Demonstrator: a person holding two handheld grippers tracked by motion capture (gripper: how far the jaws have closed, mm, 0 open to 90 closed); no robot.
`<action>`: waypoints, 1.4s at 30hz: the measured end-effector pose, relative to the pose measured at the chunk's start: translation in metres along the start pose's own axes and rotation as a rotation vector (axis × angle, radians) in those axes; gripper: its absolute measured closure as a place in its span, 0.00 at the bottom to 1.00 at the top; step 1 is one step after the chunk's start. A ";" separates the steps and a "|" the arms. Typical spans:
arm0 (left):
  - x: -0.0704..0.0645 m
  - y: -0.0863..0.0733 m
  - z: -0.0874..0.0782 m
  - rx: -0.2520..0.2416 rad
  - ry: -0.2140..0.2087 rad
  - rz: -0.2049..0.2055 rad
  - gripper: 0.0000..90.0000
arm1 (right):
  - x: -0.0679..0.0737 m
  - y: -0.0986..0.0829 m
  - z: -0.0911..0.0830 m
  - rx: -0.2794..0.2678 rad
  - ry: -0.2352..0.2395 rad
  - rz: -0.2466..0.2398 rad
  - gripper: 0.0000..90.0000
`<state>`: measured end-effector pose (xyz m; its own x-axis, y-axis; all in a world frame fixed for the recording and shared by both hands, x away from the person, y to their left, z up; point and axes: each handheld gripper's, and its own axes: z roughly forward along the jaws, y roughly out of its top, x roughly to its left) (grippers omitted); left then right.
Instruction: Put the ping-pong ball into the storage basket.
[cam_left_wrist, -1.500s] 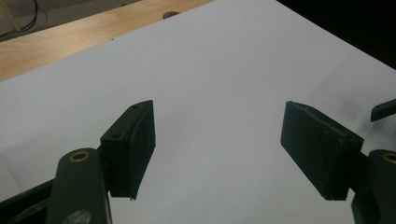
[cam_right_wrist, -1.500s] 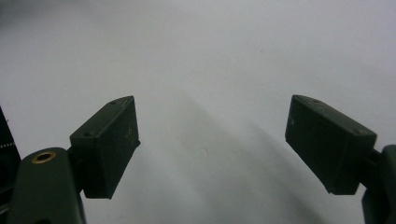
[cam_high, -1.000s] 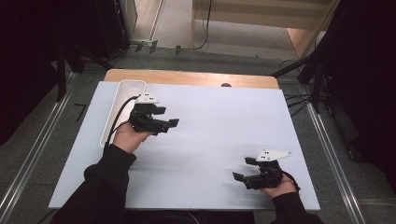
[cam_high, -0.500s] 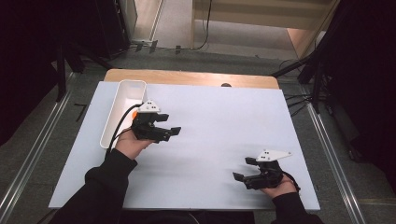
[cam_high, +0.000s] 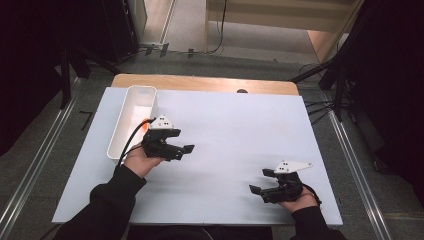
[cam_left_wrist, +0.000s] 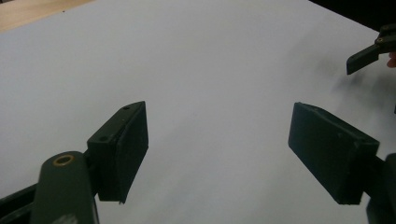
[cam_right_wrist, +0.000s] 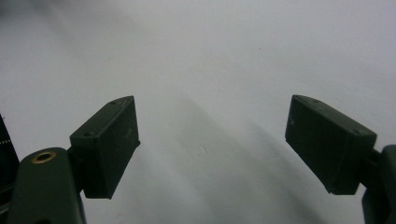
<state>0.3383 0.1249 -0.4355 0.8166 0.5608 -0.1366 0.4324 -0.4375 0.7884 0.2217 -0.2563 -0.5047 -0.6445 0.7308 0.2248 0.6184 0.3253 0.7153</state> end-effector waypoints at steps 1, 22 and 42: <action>0.000 -0.001 0.000 0.000 -0.007 -0.004 0.23 | 0.000 0.000 0.000 0.001 -0.001 -0.002 0.18; -0.011 -0.019 -0.002 0.028 -0.025 0.058 0.23 | 0.000 0.000 0.001 0.008 0.001 -0.001 0.18; -0.023 -0.036 -0.006 0.053 -0.059 0.085 0.23 | 0.000 0.000 0.001 0.011 0.001 -0.003 0.18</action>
<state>0.3016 0.1318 -0.4570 0.8715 0.4785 -0.1069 0.3790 -0.5191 0.7661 0.2217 -0.2554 -0.5057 -0.6466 0.7293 0.2234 0.6217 0.3342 0.7084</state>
